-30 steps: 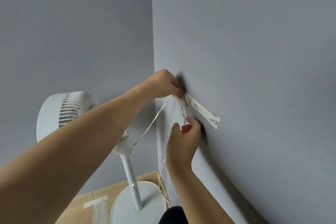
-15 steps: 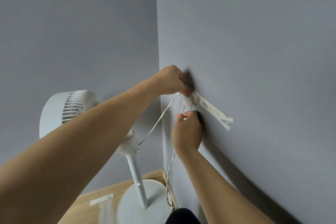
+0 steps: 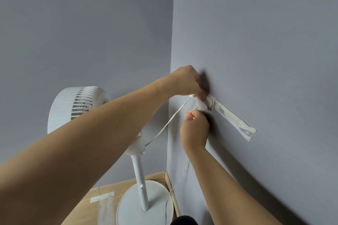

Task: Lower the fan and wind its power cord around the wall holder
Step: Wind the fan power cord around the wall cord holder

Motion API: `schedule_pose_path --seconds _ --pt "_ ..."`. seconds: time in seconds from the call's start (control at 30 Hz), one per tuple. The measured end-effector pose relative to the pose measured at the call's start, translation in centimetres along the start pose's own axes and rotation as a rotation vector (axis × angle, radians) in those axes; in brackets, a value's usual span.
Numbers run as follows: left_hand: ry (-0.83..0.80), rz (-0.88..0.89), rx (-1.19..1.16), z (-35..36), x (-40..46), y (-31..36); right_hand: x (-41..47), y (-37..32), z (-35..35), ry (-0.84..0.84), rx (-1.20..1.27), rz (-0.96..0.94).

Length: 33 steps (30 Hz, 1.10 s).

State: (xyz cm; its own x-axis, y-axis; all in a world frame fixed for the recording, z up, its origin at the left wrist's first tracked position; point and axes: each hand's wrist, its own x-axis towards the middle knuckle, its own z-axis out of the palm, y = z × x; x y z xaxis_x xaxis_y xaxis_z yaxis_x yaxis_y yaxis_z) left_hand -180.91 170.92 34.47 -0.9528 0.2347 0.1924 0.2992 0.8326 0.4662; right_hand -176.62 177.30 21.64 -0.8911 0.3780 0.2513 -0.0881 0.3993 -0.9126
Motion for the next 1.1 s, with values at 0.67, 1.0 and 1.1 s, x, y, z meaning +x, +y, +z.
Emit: schedule_pose_path --seconds 0.67,1.0,1.1 --pt "-0.269 -0.261 -0.013 2.9 1.5 -13.6 3.0 -3.5 4.1 0.296 0.79 0.238" --pt "-0.512 -0.292 -0.029 5.7 2.2 -14.1 3.6 -5.1 4.1 0.287 1.108 0.376" --pt "-0.496 -0.31 -0.07 6.5 2.1 -14.1 3.8 -5.0 4.3 0.282 1.149 0.393"
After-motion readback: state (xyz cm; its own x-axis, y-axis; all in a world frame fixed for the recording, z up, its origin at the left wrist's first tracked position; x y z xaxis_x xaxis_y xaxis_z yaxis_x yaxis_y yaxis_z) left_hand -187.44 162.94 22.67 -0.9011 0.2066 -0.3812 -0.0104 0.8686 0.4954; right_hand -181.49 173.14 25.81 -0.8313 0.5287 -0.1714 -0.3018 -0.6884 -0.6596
